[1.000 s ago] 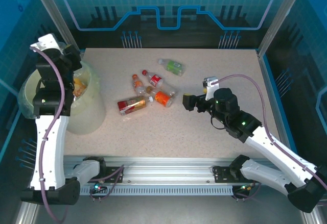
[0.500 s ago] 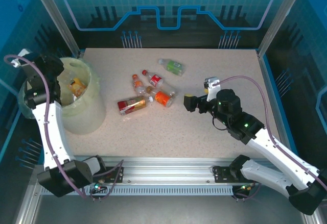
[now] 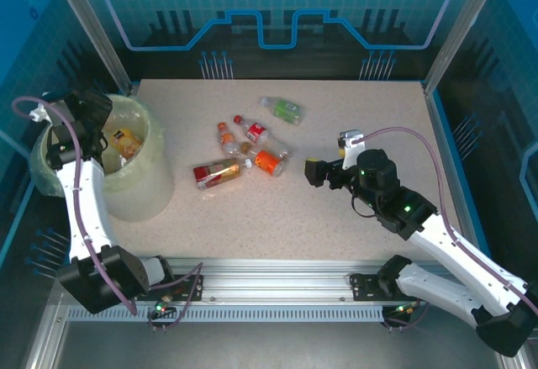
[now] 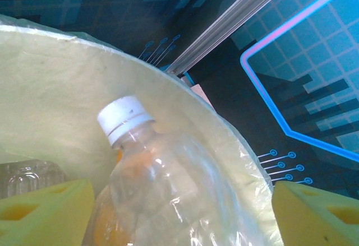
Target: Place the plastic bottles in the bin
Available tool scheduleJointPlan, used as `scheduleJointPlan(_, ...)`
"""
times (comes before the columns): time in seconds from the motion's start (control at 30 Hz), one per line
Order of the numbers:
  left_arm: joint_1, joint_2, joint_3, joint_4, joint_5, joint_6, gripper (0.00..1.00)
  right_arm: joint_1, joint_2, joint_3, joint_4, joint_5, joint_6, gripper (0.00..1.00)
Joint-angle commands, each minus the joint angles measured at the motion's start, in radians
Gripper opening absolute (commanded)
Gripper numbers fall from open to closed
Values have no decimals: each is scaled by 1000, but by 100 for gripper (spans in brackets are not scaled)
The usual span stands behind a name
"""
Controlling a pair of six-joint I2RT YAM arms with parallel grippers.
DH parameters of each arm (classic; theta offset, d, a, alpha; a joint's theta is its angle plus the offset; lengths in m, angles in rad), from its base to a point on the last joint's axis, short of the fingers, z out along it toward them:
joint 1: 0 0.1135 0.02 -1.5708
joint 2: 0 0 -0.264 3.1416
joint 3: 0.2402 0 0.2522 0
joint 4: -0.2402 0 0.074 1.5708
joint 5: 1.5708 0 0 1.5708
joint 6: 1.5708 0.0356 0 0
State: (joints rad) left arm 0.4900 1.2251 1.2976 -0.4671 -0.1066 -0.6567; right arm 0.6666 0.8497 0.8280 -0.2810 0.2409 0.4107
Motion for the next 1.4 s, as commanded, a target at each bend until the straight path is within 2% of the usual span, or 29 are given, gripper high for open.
scheduleJointPlan(0.0,7,-25,47,-13,17,-15,88,-7,-19,5,-12,24,26,100)
scheduleJointPlan(0.2,7,-31,85,-31,88,-12,96,-9,-15,9,-11,32,25,100)
scheduleJointPlan(0.33,1,-29,137,-48,152,-12,98,-11,-16,3,-18,91,69,100)
scheduleJointPlan(0.43,-45,-33,189,-68,151,17,99,-19,-21,-15,-1,98,84,100)
scheduleJointPlan(0.53,-148,-41,245,-96,91,90,99,-27,-27,-29,12,101,97,100)
scheduleJointPlan(0.67,-337,-51,285,-86,36,217,99,-30,-26,-33,11,92,100,100)
scheduleJointPlan(0.83,-551,-38,251,-9,71,427,99,-33,-18,-35,12,74,95,100)
scheduleJointPlan(0.97,-715,35,275,-85,76,618,99,-35,-2,-27,5,49,88,100)
scheduleJointPlan(1.1,-871,100,252,-139,36,806,99,-35,10,-18,-13,85,110,100)
scheduleJointPlan(1.27,-988,186,217,-220,8,967,99,-36,10,-18,-15,68,98,100)
scheduleJointPlan(1.37,-1008,249,209,-294,-12,1026,99,-36,7,-18,-14,67,94,100)
